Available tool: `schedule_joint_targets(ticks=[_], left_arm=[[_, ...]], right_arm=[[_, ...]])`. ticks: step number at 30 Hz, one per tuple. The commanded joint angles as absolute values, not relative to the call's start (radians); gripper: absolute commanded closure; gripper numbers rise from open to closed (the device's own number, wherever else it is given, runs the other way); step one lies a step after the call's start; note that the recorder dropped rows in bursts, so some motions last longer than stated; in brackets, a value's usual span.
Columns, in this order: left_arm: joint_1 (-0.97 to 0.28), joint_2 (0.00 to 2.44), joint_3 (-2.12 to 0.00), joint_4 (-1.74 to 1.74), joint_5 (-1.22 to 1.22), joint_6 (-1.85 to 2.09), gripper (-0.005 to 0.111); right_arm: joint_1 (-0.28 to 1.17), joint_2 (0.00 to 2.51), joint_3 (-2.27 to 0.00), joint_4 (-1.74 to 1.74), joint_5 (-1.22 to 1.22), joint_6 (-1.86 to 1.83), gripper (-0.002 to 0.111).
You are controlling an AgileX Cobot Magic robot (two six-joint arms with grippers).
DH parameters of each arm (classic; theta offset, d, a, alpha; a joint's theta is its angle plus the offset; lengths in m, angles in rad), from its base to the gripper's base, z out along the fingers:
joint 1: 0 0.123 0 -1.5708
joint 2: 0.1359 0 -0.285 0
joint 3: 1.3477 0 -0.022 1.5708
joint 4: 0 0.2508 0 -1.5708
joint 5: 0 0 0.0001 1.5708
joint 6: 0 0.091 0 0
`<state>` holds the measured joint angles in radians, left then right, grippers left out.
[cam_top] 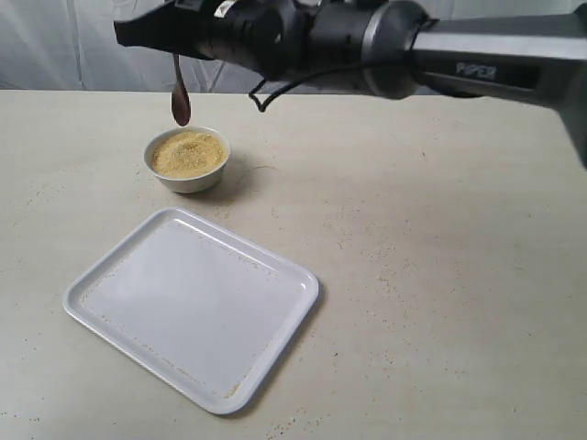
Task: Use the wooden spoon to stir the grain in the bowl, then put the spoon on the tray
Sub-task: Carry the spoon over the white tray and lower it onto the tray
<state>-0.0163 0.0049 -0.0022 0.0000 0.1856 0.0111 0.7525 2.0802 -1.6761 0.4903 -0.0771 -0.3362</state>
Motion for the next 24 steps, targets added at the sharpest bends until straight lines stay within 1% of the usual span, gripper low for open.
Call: schedule_joint_targets(ticks=[1,2,3,4,7,14,24], left_arm=[[-0.023,0.000,0.000,0.000,0.181,0.011,0.107],[-0.023,0.000,0.000,0.000,0.181,0.011,0.107],[-0.023,0.000,0.000,0.000,0.181,0.011,0.107],[-0.023,0.000,0.000,0.000,0.181,0.011,0.107],[-0.023,0.000,0.000,0.000,0.181,0.011,0.107],[-0.023,0.000,0.000,0.000,0.181,0.011,0.107],[-0.023,0.000,0.000,0.000,0.181,0.011,0.107]], right_arm=[[0.744,1.999,-1.748,0.410,0.322,-0.348,0.109],[0.741,2.002,-1.823,0.408,0.525,-0.359,0.109],[0.739,2.008,-1.854,0.408,0.620,-0.367,0.109],[0.731,2.026,-1.937,0.412,0.806,-0.367,0.109],[0.693,2.113,-2.098,0.518,1.202,-0.403,0.109],[0.678,2.312,-2.126,0.740,1.221,-0.453,0.109],[0.678,2.462,-2.126,0.783,1.221,-0.455,0.109]])
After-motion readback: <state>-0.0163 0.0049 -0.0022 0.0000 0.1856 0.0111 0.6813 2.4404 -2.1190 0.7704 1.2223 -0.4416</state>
